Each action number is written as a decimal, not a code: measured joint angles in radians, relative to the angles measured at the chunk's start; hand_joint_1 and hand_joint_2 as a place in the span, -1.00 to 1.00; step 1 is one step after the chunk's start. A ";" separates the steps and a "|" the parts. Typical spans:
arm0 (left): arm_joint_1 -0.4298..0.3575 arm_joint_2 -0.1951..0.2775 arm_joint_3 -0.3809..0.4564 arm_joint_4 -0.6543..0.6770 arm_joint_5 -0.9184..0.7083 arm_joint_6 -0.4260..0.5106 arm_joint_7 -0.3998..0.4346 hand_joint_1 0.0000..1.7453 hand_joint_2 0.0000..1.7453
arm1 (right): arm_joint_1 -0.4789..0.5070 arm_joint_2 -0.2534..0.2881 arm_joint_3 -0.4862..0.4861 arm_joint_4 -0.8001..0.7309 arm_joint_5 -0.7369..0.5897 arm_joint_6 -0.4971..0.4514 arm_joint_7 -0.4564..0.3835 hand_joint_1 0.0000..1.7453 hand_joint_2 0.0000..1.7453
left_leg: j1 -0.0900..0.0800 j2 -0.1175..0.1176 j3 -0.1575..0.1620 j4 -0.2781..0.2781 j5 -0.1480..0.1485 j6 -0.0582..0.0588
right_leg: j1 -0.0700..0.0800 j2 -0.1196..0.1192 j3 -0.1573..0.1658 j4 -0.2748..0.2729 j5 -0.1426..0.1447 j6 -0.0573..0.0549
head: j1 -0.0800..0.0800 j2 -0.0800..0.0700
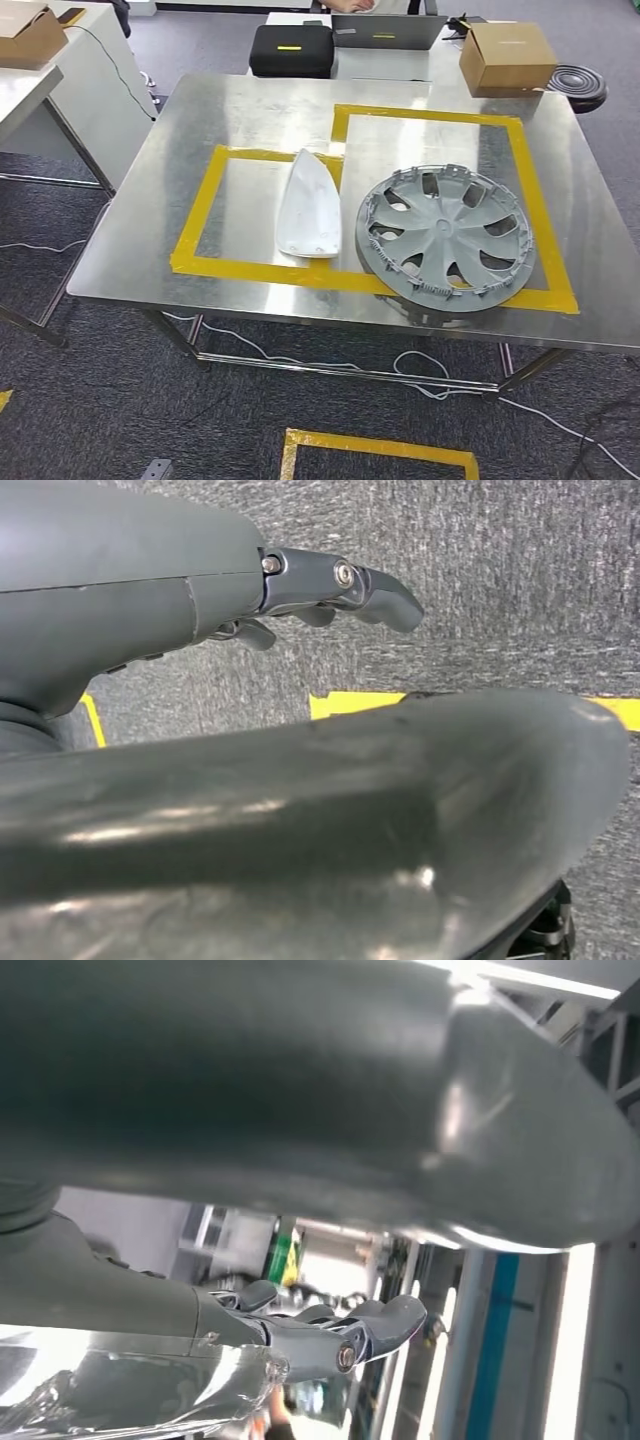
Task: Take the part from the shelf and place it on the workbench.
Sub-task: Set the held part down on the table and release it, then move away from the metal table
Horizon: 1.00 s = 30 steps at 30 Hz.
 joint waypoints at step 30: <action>-0.007 -0.054 0.073 0.007 0.039 -0.133 -0.206 -1.00 -1.00 | 0.049 0.141 0.061 1.540 0.507 0.624 0.795 -1.00 -1.00 | -0.002 -0.001 0.010 0.001 -0.009 0.007 | -0.002 -0.001 0.014 -0.002 -0.005 0.004 | 0.000 0.000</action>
